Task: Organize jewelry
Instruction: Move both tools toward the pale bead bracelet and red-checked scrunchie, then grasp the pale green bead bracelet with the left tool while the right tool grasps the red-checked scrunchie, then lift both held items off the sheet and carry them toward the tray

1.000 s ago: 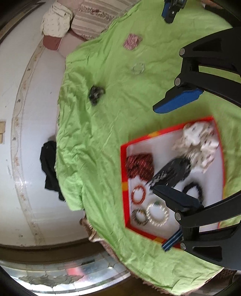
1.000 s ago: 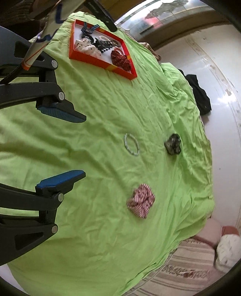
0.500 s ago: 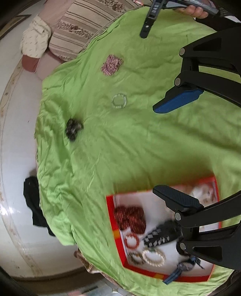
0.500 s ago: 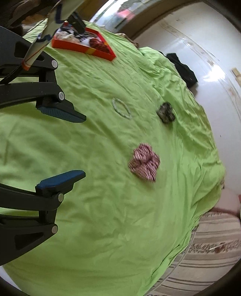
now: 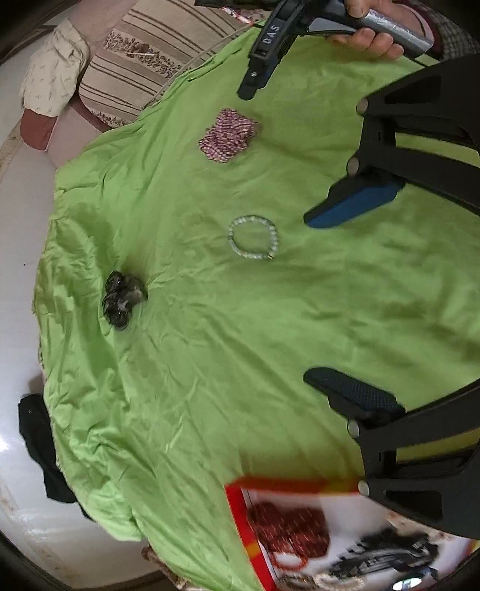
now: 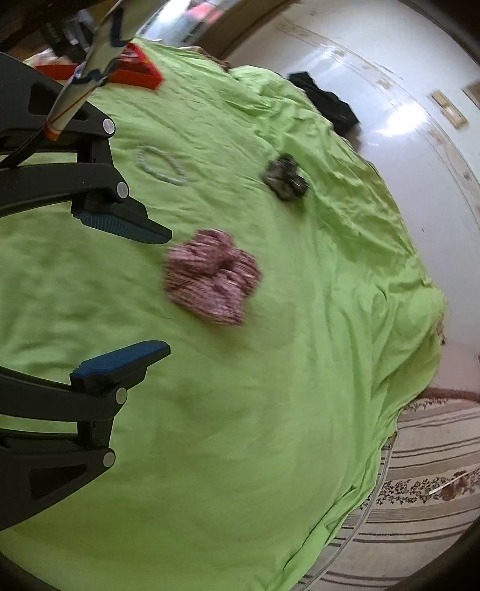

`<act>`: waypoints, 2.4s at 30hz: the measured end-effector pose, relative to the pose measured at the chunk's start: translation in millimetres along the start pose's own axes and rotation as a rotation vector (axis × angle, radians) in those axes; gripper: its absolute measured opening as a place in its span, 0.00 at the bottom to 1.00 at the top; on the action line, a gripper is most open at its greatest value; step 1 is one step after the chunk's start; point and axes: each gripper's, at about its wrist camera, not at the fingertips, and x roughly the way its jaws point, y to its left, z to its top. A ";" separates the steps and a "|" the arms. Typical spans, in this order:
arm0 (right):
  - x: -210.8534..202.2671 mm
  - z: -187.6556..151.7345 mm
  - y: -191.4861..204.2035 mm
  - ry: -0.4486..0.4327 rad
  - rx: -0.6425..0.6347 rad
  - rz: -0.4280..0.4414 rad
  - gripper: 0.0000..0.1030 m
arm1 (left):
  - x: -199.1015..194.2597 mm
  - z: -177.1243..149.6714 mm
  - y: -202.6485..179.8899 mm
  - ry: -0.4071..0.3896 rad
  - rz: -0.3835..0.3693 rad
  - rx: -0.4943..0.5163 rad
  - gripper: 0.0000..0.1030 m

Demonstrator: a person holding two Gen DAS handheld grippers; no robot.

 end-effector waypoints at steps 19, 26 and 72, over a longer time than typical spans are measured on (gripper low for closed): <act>54.9 11.8 -11.4 0.026 -0.021 0.029 0.57 | 94.7 46.4 -33.1 0.083 -0.080 0.070 0.37; 59.3 10.1 -16.7 0.032 -0.004 0.047 0.57 | 105.6 45.0 -39.0 0.078 -0.069 0.113 0.37; 18.9 -1.1 15.5 -0.049 -0.151 0.037 0.10 | -37.0 -12.4 -65.3 -0.075 -0.096 0.118 0.05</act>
